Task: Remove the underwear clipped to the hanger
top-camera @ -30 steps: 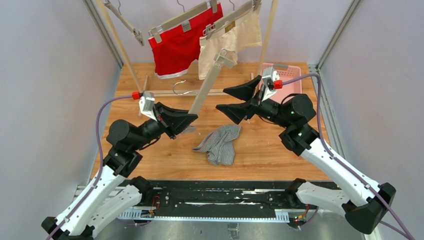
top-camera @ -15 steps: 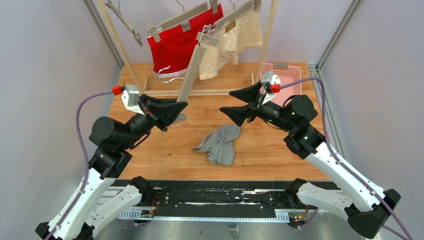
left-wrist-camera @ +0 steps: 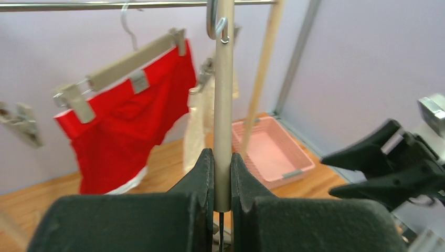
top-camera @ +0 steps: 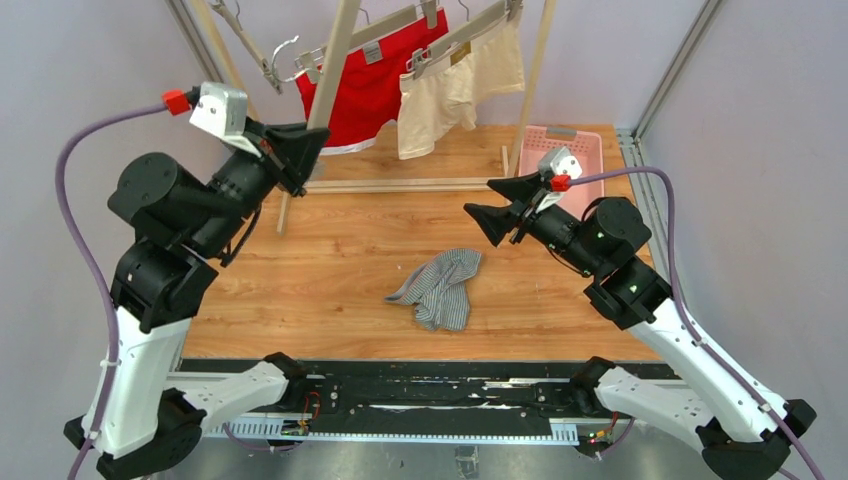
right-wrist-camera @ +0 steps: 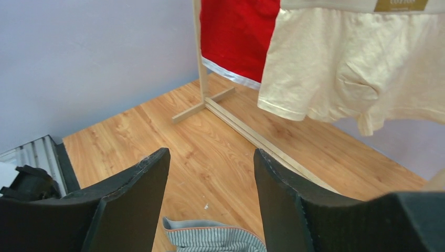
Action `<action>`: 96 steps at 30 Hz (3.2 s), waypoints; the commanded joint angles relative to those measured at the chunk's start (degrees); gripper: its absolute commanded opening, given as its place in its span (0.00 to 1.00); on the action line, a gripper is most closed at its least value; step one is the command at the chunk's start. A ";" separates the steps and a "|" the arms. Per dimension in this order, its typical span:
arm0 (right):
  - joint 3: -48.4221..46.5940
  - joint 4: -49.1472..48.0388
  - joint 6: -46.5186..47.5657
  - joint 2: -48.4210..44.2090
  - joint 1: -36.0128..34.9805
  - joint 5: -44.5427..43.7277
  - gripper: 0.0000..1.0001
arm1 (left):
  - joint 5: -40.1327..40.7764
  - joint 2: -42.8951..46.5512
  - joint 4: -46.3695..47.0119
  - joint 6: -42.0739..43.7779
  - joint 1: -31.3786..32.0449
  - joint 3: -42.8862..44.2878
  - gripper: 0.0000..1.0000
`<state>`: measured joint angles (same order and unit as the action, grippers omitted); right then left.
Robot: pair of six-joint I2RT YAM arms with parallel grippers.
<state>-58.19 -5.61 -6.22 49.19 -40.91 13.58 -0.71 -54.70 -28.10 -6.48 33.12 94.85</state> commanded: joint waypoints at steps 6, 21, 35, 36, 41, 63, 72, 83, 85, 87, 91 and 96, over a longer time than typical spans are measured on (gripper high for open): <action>-4.57 9.27 5.68 1.69 -0.84 -5.35 0.58 | 27.18 -9.61 -22.80 6.88 0.01 14.31 0.00; -9.03 4.47 6.35 9.24 -0.81 -1.89 0.48 | 43.22 -4.92 -26.77 7.10 0.01 8.38 0.00; -5.27 3.39 6.00 8.13 -0.84 -1.89 0.48 | 52.13 -4.79 -23.86 9.03 -0.48 6.83 0.00; -4.90 3.47 6.18 8.05 -0.81 -1.87 0.48 | 51.84 -3.88 -23.16 9.32 -0.66 6.47 0.00; -3.44 3.36 6.22 7.68 -0.82 -1.89 0.48 | 44.43 -1.00 -19.80 9.48 -0.69 7.59 0.00; 15.28 7.71 -0.99 7.15 -2.28 -1.90 0.63 | 28.55 -14.69 -23.51 13.49 -9.97 17.12 0.00; 24.14 6.99 0.51 4.93 -7.13 -5.29 0.74 | 24.33 -18.30 -25.27 13.91 -12.68 21.49 0.00; 21.85 1.77 1.44 16.53 -12.13 -10.14 0.75 | 1.82 -24.33 -29.64 12.04 -29.85 26.74 0.00; 20.52 1.70 1.78 18.66 -12.37 -10.73 0.76 | 0.26 -25.18 -30.16 12.19 -29.91 27.40 0.00; 19.63 0.58 2.19 20.87 -12.44 -11.72 0.76 | 0.02 -25.66 -30.09 12.38 -29.96 27.07 0.00; 16.77 -0.88 3.26 26.72 -12.44 -12.39 0.76 | -0.74 -27.47 -30.17 13.00 -30.32 28.56 0.00; 13.05 -1.03 3.00 33.78 -12.45 -7.95 0.77 | -5.35 -32.31 -30.94 12.42 -33.57 34.81 0.00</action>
<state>-41.82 -4.86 -4.14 79.09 -52.45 3.18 -0.80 -84.47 -60.07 5.82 2.28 124.31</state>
